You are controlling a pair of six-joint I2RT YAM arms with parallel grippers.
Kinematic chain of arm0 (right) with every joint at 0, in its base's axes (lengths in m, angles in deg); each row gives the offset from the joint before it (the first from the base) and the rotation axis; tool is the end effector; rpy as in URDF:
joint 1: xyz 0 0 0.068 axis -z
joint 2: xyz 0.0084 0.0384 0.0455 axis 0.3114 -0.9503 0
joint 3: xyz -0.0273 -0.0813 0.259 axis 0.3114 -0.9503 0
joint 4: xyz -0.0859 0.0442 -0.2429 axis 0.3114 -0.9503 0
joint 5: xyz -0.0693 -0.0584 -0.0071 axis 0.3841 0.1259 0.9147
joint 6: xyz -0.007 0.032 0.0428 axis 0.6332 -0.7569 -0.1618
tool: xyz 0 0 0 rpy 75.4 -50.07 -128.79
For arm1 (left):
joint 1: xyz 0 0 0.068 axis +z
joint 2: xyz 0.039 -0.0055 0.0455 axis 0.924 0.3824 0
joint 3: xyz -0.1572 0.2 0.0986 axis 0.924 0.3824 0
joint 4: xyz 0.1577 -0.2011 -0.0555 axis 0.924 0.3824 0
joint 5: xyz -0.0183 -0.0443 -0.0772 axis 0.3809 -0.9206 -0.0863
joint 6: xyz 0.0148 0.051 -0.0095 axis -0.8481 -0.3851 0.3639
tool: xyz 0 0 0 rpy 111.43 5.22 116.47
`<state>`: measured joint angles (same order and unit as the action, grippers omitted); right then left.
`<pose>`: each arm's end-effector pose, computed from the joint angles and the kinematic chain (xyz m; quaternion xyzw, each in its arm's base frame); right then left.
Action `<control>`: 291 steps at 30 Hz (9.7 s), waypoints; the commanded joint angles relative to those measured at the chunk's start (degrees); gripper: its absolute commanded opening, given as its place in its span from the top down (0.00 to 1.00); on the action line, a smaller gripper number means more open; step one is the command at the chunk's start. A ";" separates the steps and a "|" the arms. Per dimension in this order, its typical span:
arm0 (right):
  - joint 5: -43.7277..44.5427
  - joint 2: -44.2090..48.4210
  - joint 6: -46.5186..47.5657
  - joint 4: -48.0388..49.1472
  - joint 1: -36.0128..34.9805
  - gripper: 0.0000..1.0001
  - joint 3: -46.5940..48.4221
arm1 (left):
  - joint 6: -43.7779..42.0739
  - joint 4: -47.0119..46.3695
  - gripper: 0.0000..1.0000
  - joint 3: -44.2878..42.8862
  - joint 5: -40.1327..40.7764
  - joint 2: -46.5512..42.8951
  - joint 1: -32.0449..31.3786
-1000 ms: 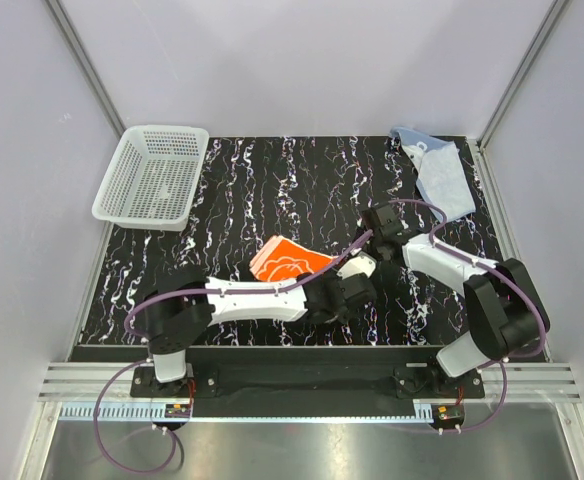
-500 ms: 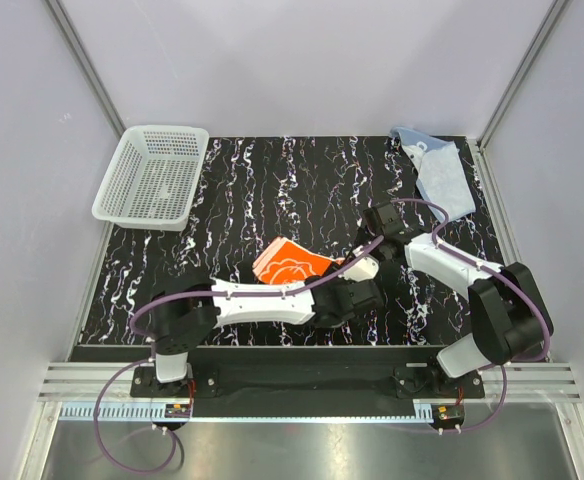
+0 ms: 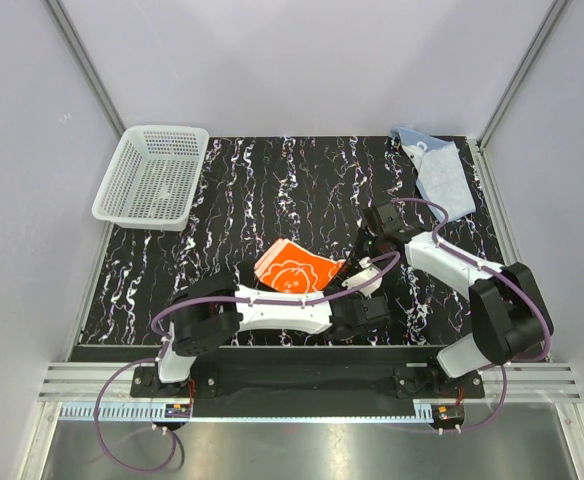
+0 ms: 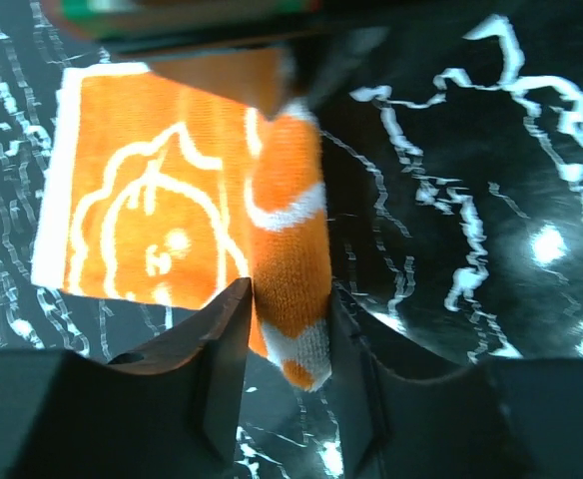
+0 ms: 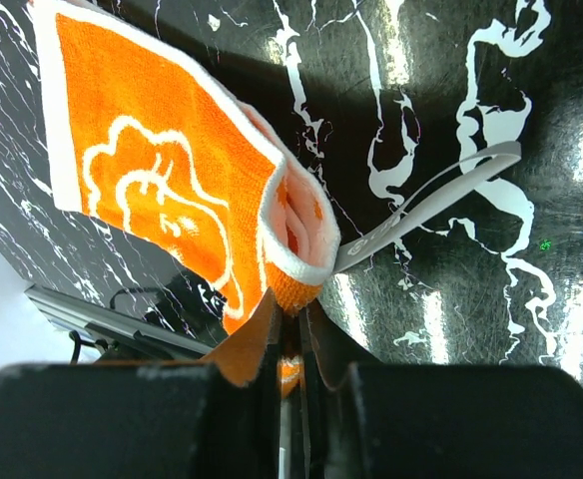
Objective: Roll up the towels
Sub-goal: Roll the towel
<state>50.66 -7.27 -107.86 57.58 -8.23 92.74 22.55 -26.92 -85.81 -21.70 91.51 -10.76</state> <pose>0.2569 0.1380 0.1956 0.1360 0.9495 0.2553 0.1215 0.1052 -0.3785 0.1816 0.2941 0.8612 0.1135 0.3988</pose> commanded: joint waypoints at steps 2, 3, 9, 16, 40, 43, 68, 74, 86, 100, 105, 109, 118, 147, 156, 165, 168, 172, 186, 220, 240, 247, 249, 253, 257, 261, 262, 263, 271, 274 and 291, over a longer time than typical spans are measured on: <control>-0.77 1.80 0.93 -0.53 -0.70 0.90 1.61 | 2.21 1.68 0.65 -0.12 5.16 -0.68 0.23; -0.78 1.71 0.84 -0.44 -0.70 0.90 1.61 | 1.34 1.16 0.70 0.32 4.46 -0.95 0.23; 0.01 0.39 1.98 -1.14 -0.79 0.89 2.22 | -3.84 -6.57 0.91 5.50 -3.69 -5.68 0.23; 2.03 -3.47 5.31 -2.28 -0.61 0.80 2.57 | -3.16 -17.19 0.91 13.15 -21.19 -16.67 4.35; 18.31 0.12 11.91 -14.07 2.64 0.65 10.32 | 7.38 -25.65 1.00 24.67 -40.27 -21.95 12.36; 9.18 5.12 11.91 -7.14 2.55 0.67 6.37 | 11.07 -28.28 1.00 27.30 -43.26 -23.09 14.11; -23.54 5.59 -4.43 42.79 0.27 0.80 -19.22 | 23.48 -41.65 1.00 39.44 -63.04 -20.55 30.11; -24.77 -0.57 -5.05 49.99 0.18 0.82 -19.75 | 24.01 -41.74 1.00 40.58 -64.01 -20.46 31.26; -26.53 -13.57 -9.79 69.59 0.35 0.83 -22.65 | 26.38 -43.32 1.00 42.87 -67.09 -18.70 33.46; -25.30 -21.76 -8.12 76.63 2.64 0.86 -24.85 | 23.48 -37.09 0.86 44.27 -62.52 -20.54 33.55; -24.68 -22.02 -7.51 75.85 2.55 0.86 -24.67 | 21.55 -32.87 0.40 43.66 -59.27 -24.23 33.54; -24.68 -22.46 -7.42 75.94 2.64 0.86 -24.67 | 19.53 -26.11 0.32 41.20 -56.20 -27.31 33.46; -24.07 -22.37 -7.07 76.81 2.64 0.87 -25.46 | 14.43 -13.19 0.30 35.49 -47.32 -34.08 32.93; -8.33 11.22 10.34 30.75 -8.08 0.73 -17.73 | 10.38 -21.87 0.40 30.74 -53.46 -19.85 33.10; -6.75 -2.31 5.85 41.48 -8.08 0.77 -18.26 | 12.67 -23.19 0.41 28.45 -57.68 -17.82 33.54; -7.28 -10.42 4.53 45.09 -7.21 0.78 -17.29 | 10.74 -21.01 0.42 28.63 -57.61 -19.14 34.42; -6.49 -10.86 4.79 43.42 -7.03 0.79 -16.68 | 6.44 -13.54 0.40 25.47 -48.31 -22.12 33.28; -5.79 -11.30 4.79 41.84 -6.77 0.79 -15.71 | 2.04 -8.08 0.40 23.44 -38.19 -26.16 33.28; -6.22 -13.14 6.90 35.16 -5.80 0.79 -12.20 | 0.63 -2.02 0.47 24.25 -25.56 -29.50 26.28; -9.21 -17.19 7.17 36.12 -5.36 0.81 -11.32 | -9.21 -10.18 0.50 15.88 -17.69 -13.69 12.45; -10.79 -17.63 6.38 35.68 -2.64 0.82 -11.58 | -9.92 -12.20 0.45 19.84 -17.07 -9.56 16.05; -9.39 -14.91 9.27 28.41 -0.44 0.82 -9.39 | -10.80 -15.36 0.47 22.48 -21.47 -8.86 16.32; -9.04 -14.64 10.50 27.16 -0.17 0.82 -7.98 | -11.41 -15.63 0.47 22.39 -22.87 -8.42 16.32; -8.95 -14.64 11.65 23.04 0.27 0.82 -6.13 | -13.08 -16.33 0.51 22.04 -25.95 -6.84 16.32; -8.42 -15.34 13.23 20.57 1.06 0.82 -4.20 | -13.61 -15.90 0.54 21.95 -29.11 -4.39 16.23; -8.60 -16.57 13.93 19.60 2.55 0.82 -3.41 | -13.08 -15.28 0.56 22.04 -29.21 -3.23 16.23; -8.68 -16.66 14.20 19.25 2.90 0.82 -3.32 | -13.17 -15.46 0.56 22.21 -29.29 -3.23 16.23; -8.60 -16.75 14.29 18.99 3.25 0.82 -3.23 | -13.17 -15.63 0.57 22.65 -29.38 -3.49 16.23; -8.69 -15.43 15.95 15.30 6.77 0.81 -1.30 | -13.70 -15.11 0.85 21.69 -30.43 -2.53 16.67; -7.72 -14.91 16.57 12.58 7.65 0.81 0.72 | -13.88 -13.62 0.94 19.84 -31.75 -1.92 16.76; 8.80 1.94 17.28 -9.93 11.43 0.45 11.63 | 0.17 -15.35 0.91 14.91 -62.15 -8.85 23.95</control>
<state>56.50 -12.41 -90.40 51.51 3.23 103.36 16.82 -43.57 -72.34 -69.88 83.81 10.55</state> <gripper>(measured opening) 0.499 0.116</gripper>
